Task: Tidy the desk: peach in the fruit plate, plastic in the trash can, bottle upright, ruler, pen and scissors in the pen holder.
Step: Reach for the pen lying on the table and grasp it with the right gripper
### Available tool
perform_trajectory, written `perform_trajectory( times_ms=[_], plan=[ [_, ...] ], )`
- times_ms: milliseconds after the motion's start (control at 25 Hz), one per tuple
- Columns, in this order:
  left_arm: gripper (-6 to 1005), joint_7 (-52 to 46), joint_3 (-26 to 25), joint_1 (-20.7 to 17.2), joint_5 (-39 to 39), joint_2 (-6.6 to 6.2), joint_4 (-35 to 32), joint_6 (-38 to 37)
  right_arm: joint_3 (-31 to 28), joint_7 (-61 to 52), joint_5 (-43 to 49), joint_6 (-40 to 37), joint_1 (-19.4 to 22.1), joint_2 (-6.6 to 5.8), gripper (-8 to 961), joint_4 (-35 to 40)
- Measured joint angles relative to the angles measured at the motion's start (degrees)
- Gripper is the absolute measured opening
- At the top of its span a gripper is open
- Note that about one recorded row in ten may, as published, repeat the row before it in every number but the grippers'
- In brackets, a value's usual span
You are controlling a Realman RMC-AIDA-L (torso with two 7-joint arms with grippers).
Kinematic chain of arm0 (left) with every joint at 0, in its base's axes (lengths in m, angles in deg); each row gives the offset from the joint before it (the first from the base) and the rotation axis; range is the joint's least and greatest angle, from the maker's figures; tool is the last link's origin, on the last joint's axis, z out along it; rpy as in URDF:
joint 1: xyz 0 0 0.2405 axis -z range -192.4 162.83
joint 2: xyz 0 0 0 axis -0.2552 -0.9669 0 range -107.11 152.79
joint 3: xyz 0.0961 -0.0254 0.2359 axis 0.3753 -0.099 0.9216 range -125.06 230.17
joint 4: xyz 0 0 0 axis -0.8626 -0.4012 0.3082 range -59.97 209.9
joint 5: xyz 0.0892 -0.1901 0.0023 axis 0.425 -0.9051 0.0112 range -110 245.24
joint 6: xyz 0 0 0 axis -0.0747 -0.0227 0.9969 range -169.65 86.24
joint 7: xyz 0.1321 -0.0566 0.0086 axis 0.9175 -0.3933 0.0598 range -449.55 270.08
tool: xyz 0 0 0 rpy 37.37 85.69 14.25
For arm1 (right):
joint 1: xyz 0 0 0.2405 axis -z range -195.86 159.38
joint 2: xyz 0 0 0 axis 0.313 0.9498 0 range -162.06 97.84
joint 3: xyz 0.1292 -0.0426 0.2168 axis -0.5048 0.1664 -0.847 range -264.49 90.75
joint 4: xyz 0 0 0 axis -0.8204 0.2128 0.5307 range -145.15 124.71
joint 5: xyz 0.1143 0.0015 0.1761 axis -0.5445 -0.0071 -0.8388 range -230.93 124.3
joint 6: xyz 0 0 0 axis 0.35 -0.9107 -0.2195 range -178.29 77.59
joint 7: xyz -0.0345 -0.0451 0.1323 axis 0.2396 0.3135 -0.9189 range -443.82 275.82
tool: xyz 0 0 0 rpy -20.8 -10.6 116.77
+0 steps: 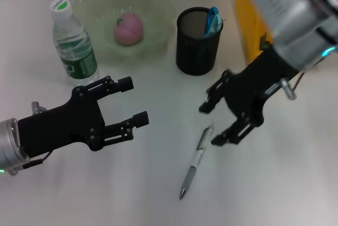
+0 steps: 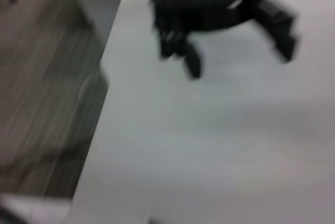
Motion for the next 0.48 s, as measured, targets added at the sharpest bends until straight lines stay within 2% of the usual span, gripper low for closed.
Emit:
perform_trajectory(
  times_ms=[40, 80, 160, 240, 480],
  plan=[
    [797, 0.1, -0.1, -0.1, 0.0, 0.08, 0.0, 0.1, 2.8, 0.9, 3.7, 0.6, -1.8, 1.37, 714, 0.2],
    [797, 0.2, -0.1, -0.2, 0.0, 0.16, 0.0, 0.2, 2.8, 0.9, 3.7, 0.6, -1.8, 1.37, 714, 0.2],
    [797, 0.6, -0.3, -0.4, -0.1, 0.44, 0.0, 0.4, 6.7, 1.7, 6.2, 1.7, -3.0, 2.29, 714, 0.4],
    [797, 0.7, -0.4, -0.4, -0.3, 0.53, 0.0, 0.5, 12.6, 2.5, 6.4, 3.5, -3.7, 2.51, 714, 1.1],
    [797, 0.7, -0.4, -0.5, -0.3, 0.55, 0.0, 0.6, 19.7, 5.2, 5.7, 6.3, -3.7, 2.75, 713, 3.0]
  ],
)
